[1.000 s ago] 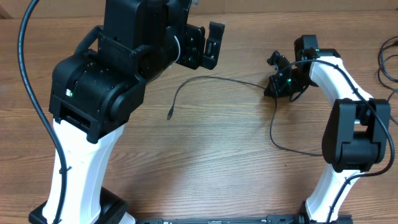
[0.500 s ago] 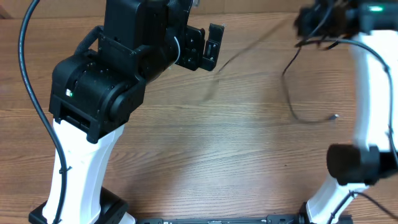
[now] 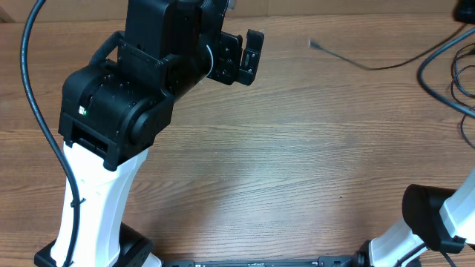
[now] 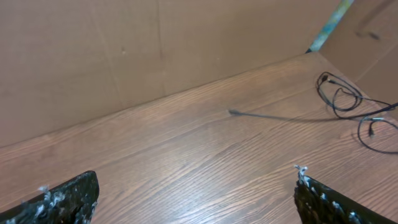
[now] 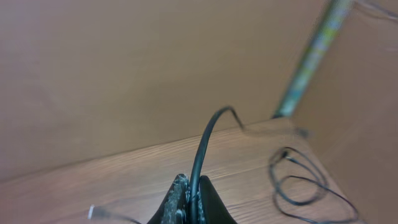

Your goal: Untangle cables

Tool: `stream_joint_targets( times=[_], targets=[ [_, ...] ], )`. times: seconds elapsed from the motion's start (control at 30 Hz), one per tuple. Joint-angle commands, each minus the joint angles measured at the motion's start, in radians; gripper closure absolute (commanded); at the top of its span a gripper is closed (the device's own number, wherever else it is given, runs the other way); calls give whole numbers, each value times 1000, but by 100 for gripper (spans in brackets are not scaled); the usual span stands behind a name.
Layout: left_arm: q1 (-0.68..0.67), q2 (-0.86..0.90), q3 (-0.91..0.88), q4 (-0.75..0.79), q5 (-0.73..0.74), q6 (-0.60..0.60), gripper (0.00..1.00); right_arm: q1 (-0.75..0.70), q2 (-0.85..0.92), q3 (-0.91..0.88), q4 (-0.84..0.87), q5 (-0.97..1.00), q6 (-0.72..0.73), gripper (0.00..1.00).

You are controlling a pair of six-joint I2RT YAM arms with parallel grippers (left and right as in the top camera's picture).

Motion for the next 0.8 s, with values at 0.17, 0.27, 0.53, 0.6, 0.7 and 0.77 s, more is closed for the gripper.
stream_joint_targets(
  times=[0.17,0.27,0.53,0.6,0.7,0.77],
  targets=[
    [1,3,-2,1,-25,24,0,-212,-76,21,79,77,79,96],
    [1,3,-2,0,-25,24,0,-332,-88,21,121,78,148,96],
    [1,3,-2,1,-34,24,0,-660,-87,-24,151,-11,300,96],
    [1,3,-2,5,-40,24,0,-732,-87,-61,166,-87,303,96],
    [1,3,-2,1,-50,24,0,-809,-86,-126,206,-148,307,96],
    [1,3,-2,-8,-50,24,0,-851,-85,-182,240,-187,322,96]
  ],
)
